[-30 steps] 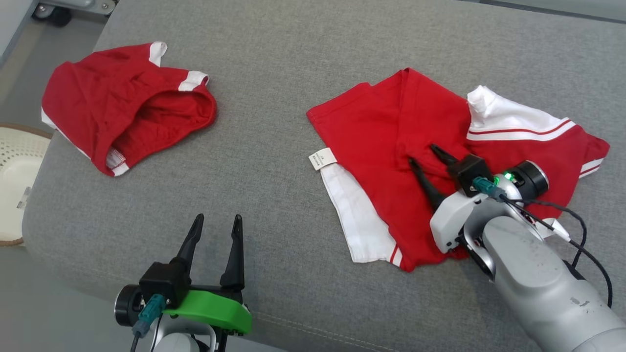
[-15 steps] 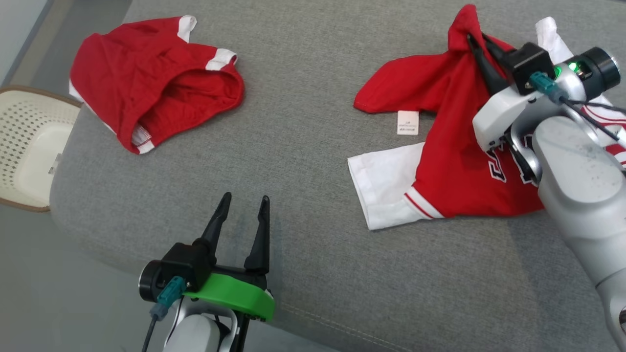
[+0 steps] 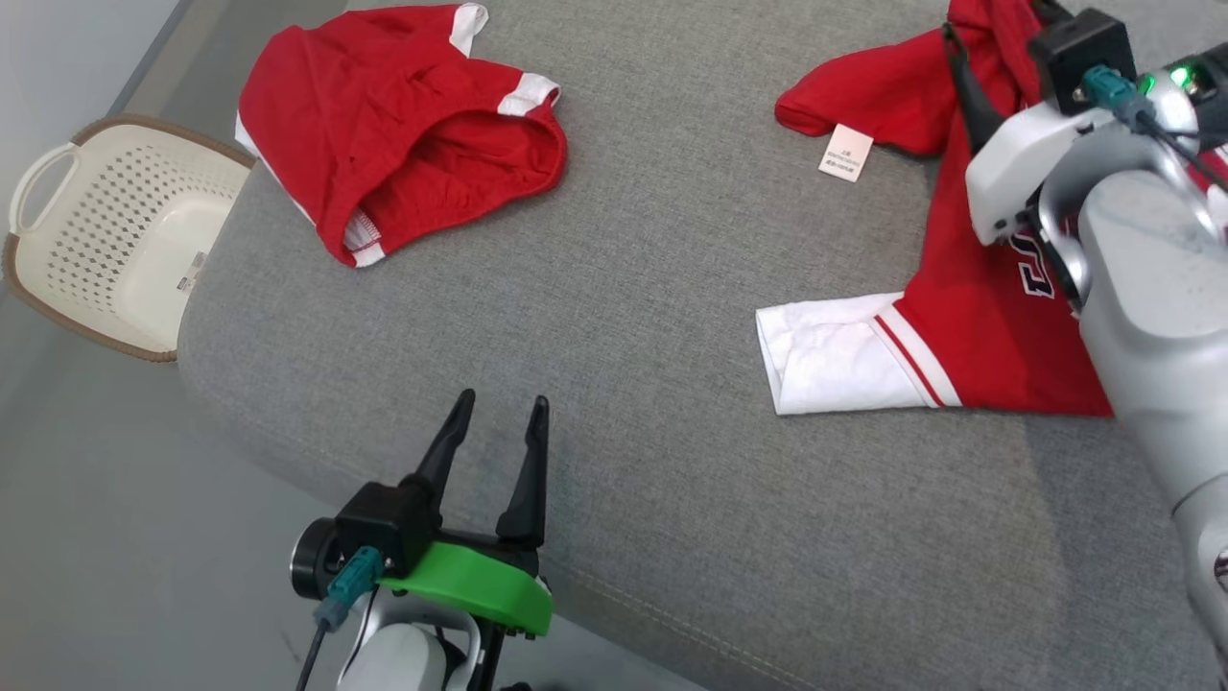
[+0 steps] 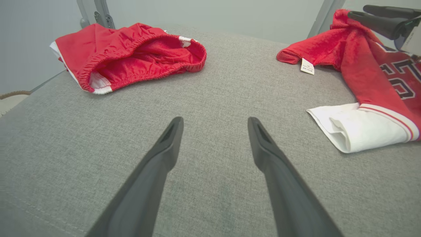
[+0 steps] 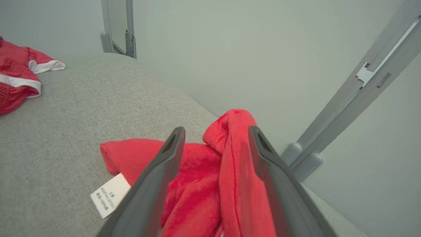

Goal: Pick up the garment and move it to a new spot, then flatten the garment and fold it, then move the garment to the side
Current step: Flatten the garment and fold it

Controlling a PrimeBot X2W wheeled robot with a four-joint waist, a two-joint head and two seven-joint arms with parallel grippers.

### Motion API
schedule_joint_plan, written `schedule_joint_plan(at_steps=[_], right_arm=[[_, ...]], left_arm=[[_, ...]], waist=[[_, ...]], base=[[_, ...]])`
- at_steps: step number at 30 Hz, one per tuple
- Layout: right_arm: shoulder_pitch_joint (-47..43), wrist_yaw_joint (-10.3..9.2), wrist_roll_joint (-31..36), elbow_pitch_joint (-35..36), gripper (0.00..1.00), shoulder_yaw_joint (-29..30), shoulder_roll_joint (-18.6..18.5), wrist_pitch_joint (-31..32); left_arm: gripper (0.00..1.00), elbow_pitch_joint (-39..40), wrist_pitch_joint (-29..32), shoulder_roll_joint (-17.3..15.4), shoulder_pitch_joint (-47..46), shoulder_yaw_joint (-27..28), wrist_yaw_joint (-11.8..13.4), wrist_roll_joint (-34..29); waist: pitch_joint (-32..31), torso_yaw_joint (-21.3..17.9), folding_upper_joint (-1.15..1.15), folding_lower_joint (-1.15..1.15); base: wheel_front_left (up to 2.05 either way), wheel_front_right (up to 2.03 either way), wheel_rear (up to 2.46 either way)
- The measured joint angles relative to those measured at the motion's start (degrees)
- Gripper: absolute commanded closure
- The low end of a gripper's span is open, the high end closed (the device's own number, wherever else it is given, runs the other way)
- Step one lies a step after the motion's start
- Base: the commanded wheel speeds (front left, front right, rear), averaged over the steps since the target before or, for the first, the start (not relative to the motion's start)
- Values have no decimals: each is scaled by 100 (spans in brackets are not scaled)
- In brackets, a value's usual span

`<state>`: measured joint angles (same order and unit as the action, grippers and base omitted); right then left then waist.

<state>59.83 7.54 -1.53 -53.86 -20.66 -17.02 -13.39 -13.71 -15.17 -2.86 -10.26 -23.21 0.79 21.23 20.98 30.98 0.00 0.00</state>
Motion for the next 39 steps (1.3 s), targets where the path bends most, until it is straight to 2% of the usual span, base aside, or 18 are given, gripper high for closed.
schedule_joint_plan(at_steps=[5,15,19,29,39], right_arm=[[-767,-1,-232,331,0,282,214,-143],[-3008,-1,-777,2453,0,356,472,-167],[-3760,0,-949,2830,0,426,692,-167],[-4445,-1,-1038,2624,0,1265,943,-167],[-4018,-1,-1110,1822,0,1629,1010,-167]], left_arm=[[0,-85,0,4,-11,303,-55,-191],[0,-165,0,9,-90,556,-237,-419],[0,-226,0,9,58,567,-277,-434],[0,-310,0,7,336,546,-337,-482],[0,-311,0,7,313,461,-357,-474]], waist=[[-38,-268,0,0],[-351,-1239,0,0],[-608,-1493,0,0],[-1010,-1699,0,0],[-887,-1392,0,0]], base=[[0,0,0],[0,0,0],[0,0,0],[0,0,0],[0,0,0]])
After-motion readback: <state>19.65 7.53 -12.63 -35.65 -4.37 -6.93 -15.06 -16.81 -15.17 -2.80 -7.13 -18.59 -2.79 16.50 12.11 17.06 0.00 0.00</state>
